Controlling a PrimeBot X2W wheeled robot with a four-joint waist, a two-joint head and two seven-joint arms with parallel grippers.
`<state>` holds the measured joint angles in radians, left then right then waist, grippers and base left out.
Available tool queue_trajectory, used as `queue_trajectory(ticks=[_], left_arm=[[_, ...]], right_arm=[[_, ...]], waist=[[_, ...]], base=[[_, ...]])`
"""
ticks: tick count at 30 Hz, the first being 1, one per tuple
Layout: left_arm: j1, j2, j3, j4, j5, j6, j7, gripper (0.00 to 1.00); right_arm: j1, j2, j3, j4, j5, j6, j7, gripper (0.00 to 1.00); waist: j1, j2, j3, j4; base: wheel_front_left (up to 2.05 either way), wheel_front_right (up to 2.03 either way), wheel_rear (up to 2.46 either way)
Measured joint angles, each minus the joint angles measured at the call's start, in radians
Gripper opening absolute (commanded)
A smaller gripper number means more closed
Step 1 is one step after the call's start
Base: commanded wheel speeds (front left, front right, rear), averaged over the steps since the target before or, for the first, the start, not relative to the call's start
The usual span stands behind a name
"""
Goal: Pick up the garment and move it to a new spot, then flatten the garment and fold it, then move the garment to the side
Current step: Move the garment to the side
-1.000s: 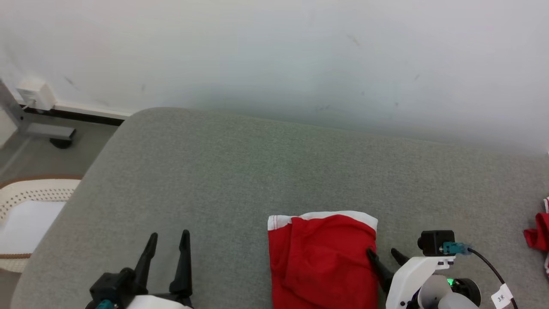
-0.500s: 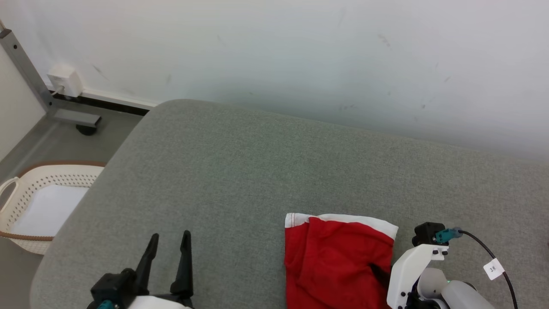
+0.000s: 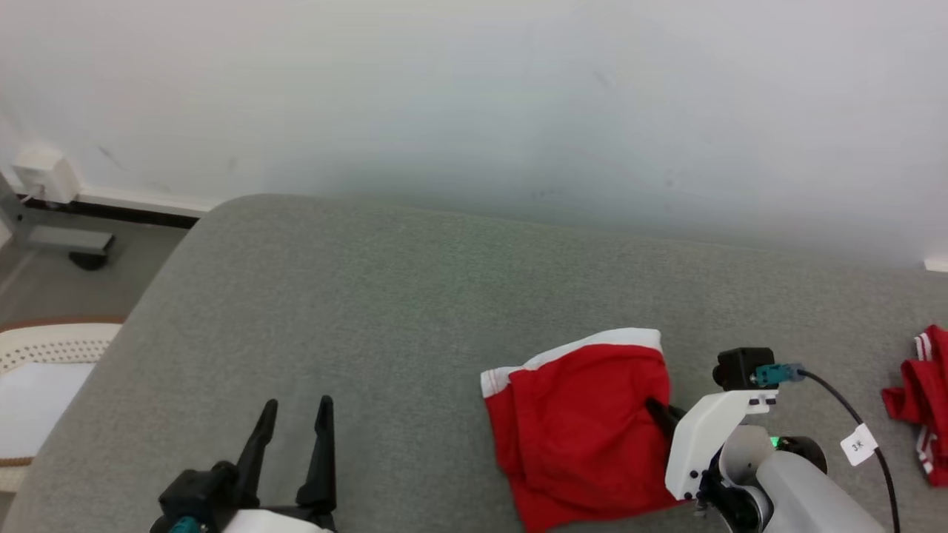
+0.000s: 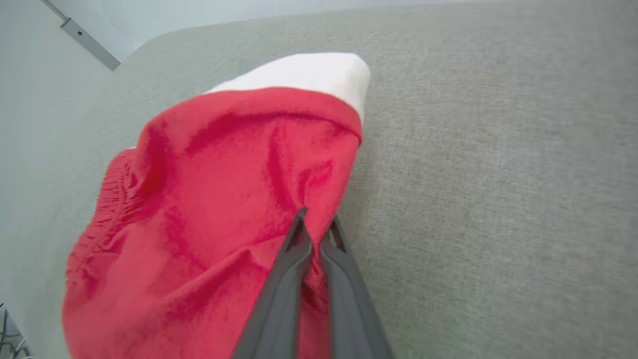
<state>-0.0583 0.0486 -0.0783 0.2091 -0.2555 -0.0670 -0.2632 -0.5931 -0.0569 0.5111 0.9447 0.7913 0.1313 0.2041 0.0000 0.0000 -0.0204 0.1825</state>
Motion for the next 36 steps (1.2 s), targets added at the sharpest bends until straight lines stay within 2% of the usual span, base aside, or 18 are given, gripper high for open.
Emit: queue_trajectory(ticks=[11, 24, 29, 36], left_arm=[[-0.031, 0.000, -0.065, -0.005, 0.009, -0.016, 0.000, 1.00], [-0.095, 0.000, -0.187, 0.025, 0.027, -0.026, 0.000, 1.00], [-0.115, 0.000, -0.213, 0.031, 0.027, -0.029, 0.000, 1.00], [-0.148, 0.000, -0.218, 0.036, 0.044, -0.031, 0.000, 1.00]], right_arm=[[-0.047, -0.077, 0.013, -0.012, -0.042, 0.000, -0.086, 0.00], [-0.049, -0.111, 0.008, -0.061, -0.024, 0.000, -0.123, 0.00], [-0.062, -0.124, 0.006, -0.087, -0.017, 0.000, -0.146, 0.00], [-0.135, -0.162, 0.051, -0.141, -0.033, 0.000, -0.156, 0.00]], waist=[[0.0000, 0.0000, 0.005, -0.185], [0.0001, 0.0000, 0.039, -0.404], [0.0000, 0.0001, 0.068, -0.441], [0.0000, 0.0000, 0.136, -0.434]], base=[[0.00, 0.00, 0.00], [0.00, 0.00, 0.00], [0.00, 0.00, 0.00], [0.00, 0.00, 0.00]])
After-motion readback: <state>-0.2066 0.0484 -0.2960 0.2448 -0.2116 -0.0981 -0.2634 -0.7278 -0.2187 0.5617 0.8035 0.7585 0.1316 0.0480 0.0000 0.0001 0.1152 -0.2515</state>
